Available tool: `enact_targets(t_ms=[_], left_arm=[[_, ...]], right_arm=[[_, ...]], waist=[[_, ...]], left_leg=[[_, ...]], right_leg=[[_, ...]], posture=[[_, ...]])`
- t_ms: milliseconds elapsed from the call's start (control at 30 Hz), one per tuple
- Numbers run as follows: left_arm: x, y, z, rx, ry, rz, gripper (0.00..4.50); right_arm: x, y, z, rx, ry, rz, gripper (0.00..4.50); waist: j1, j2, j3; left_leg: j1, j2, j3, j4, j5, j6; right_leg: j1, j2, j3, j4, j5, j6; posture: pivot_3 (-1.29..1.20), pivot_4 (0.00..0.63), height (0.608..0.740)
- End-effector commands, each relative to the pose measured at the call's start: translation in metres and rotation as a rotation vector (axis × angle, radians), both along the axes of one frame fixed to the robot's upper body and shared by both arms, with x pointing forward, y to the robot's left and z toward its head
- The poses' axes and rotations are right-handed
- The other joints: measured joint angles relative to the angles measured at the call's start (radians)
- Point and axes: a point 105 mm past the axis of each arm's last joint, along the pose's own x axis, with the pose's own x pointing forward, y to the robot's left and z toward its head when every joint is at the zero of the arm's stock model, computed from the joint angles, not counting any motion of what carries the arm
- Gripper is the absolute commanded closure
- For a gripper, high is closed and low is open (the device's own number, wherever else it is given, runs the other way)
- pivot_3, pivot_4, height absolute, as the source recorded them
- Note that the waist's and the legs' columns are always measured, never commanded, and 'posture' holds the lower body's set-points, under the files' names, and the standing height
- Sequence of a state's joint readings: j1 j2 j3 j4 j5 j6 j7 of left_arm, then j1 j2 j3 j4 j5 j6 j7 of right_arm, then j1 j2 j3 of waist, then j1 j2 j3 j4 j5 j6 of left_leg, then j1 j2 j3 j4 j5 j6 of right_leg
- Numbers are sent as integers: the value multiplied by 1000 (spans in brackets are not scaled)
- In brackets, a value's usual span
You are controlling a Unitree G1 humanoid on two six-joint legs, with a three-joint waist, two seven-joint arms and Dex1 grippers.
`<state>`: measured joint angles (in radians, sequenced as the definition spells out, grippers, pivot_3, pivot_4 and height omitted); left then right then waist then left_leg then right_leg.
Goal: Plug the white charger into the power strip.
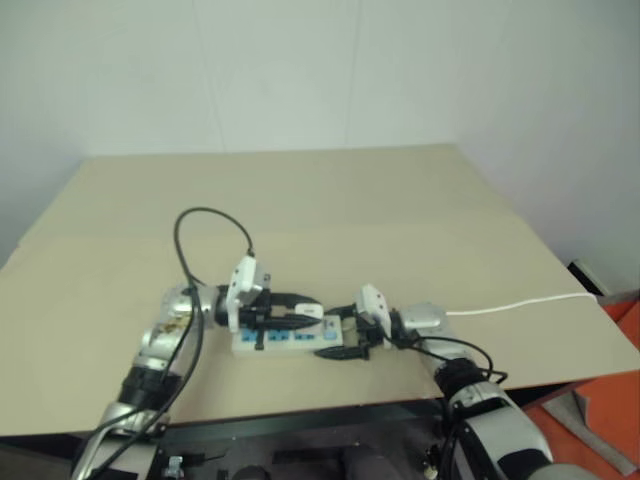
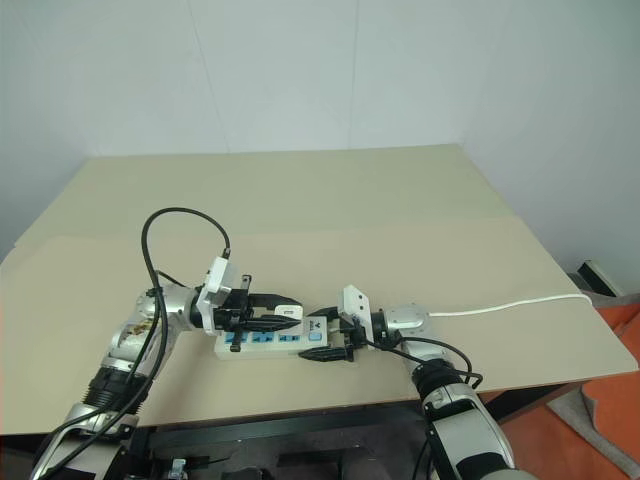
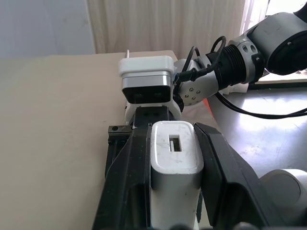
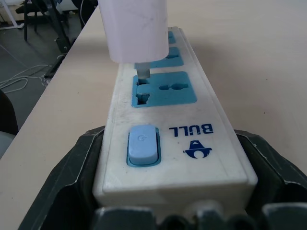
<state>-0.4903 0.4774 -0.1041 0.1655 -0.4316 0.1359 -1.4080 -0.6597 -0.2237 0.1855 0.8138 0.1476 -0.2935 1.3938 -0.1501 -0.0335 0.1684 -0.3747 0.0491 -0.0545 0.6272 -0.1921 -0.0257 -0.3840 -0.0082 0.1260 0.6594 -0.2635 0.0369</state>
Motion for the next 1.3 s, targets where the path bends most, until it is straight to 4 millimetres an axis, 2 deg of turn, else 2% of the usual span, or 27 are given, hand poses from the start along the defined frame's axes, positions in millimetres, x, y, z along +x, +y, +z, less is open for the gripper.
enact_targets(t_ms=[33, 967, 1300], left_arm=[[-2, 1, 2, 4, -3, -11, 3491], [4, 8, -23, 61, 31, 31, 3491], [3, 19, -44, 86, 93, 81, 3491]], right_arm=[[-9, 0, -21, -40, 87, 1, 1063], [-7, 0, -19, -38, 87, -3, 1063], [-8, 0, -20, -38, 89, -3, 1063]], waist=[[0, 0, 0], [-2, 0, 0], [-3, 0, 0]], left_leg=[[0, 0, 0, 0, 0, 0], [0, 0, 0, -2, 0, 0], [0, 0, 0, -2, 0, 0]], right_leg=[[0, 0, 0, 0, 0, 0], [-1, 0, 1, -2, 0, 0], [-1, 0, 1, -2, 0, 0]], posture=[[0, 150, 740], [0, 150, 740], [0, 150, 740]])
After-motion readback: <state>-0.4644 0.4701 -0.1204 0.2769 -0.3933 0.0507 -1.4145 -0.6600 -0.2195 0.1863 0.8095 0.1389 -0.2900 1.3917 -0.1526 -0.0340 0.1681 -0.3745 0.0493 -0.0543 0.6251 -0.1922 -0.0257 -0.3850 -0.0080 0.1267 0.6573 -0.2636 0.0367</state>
